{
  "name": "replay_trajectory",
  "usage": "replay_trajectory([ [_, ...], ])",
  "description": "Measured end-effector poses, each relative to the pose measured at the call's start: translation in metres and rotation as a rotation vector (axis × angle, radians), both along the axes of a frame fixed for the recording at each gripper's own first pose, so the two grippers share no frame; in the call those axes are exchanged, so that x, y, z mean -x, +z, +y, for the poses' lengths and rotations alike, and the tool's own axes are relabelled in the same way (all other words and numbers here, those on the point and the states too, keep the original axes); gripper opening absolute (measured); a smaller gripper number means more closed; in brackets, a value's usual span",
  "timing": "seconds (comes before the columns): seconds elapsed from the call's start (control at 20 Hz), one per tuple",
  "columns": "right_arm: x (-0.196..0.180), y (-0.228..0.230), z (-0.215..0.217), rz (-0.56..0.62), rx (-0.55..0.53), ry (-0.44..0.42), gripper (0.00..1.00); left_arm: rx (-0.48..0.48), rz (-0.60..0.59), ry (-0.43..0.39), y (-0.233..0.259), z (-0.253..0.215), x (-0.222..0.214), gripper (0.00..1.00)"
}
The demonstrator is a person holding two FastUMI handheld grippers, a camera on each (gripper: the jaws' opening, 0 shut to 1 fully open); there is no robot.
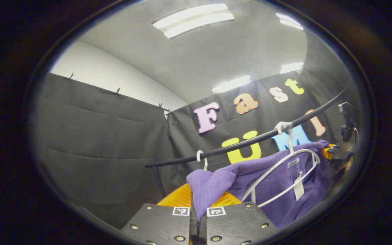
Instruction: Grasp the clothes on the hanger with both hands and then place them into the laundry hamper below.
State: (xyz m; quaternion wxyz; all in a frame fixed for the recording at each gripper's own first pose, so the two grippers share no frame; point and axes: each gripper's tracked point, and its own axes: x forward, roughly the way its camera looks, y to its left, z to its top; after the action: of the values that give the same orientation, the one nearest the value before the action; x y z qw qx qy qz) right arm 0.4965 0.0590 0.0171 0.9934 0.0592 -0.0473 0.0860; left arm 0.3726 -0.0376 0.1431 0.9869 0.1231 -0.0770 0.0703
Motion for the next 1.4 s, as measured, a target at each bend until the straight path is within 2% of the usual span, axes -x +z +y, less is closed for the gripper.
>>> replay_trajectory([
  [0.05, -0.005, -0.004, 0.002, 0.012, 0.002, 0.010, 0.04, -0.007, 0.004, 0.001, 0.000, 0.000, -0.002, 0.03],
  [0.3, -0.022, -0.044, 0.017, 0.145, -0.071, 0.089, 0.04, 0.039, 0.058, -0.007, -0.032, 0.008, -0.022, 0.03],
  [0.4, -0.013, -0.060, 0.018, 0.176, -0.069, 0.098, 0.04, 0.041, 0.070, -0.009, -0.047, 0.010, -0.030, 0.08],
  [0.55, -0.003, -0.083, 0.023, 0.218, -0.033, 0.112, 0.04, 0.048, 0.104, 0.004, -0.070, 0.015, -0.036, 0.08],
  [0.6, 0.002, -0.089, 0.026, 0.229, -0.024, 0.120, 0.04, 0.058, 0.114, 0.007, -0.077, 0.017, -0.034, 0.03],
  [0.75, 0.014, -0.102, 0.030, 0.247, 0.015, 0.134, 0.04, 0.101, 0.139, 0.013, -0.091, 0.023, -0.010, 0.03],
  [0.85, 0.035, -0.106, 0.030, 0.251, 0.030, 0.141, 0.04, 0.100, 0.145, 0.025, -0.097, 0.027, 0.007, 0.03],
  [0.9, 0.043, -0.105, 0.030, 0.252, 0.035, 0.143, 0.04, 0.099, 0.148, 0.026, -0.100, 0.028, 0.016, 0.07],
  [1.05, 0.070, -0.101, 0.026, 0.249, 0.045, 0.143, 0.04, 0.109, 0.157, 0.023, -0.108, 0.029, 0.036, 0.07],
  [1.1, 0.083, -0.100, 0.024, 0.250, 0.049, 0.142, 0.04, 0.109, 0.158, 0.021, -0.110, 0.031, 0.043, 0.03],
  [1.25, 0.116, -0.088, 0.018, 0.239, 0.049, 0.137, 0.04, 0.114, 0.165, 0.002, -0.113, 0.031, 0.075, 0.04],
  [1.3, 0.127, -0.083, 0.018, 0.235, 0.046, 0.136, 0.04, 0.121, 0.163, -0.009, -0.111, 0.030, 0.084, 0.08],
  [1.4, 0.150, -0.070, 0.017, 0.225, 0.039, 0.135, 0.04, 0.143, 0.150, -0.043, -0.103, 0.023, 0.104, 0.08],
])
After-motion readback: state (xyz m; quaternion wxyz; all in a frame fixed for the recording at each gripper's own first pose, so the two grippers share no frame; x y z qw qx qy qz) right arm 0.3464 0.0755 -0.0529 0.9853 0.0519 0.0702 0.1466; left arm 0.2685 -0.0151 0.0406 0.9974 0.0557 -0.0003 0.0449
